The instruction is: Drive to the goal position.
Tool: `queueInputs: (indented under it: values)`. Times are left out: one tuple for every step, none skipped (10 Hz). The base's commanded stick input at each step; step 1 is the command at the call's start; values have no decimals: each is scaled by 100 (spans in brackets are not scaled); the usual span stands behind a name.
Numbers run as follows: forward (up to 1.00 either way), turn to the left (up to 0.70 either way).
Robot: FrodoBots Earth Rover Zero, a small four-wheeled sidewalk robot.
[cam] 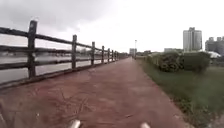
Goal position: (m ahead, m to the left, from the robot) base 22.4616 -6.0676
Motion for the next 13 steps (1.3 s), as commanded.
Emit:
queueInputs:
  values:
    - [70, 0]
    - [70, -20]
    - [70, -34]
    - [70, -22]
    - [70, 0]
    - [70, 0]
    - [70, 0]
    - [70, 0]
    - [70, 0]
    - [70, 0]
    - [70, 0]
    - [70, 0]
    - [70, 0]
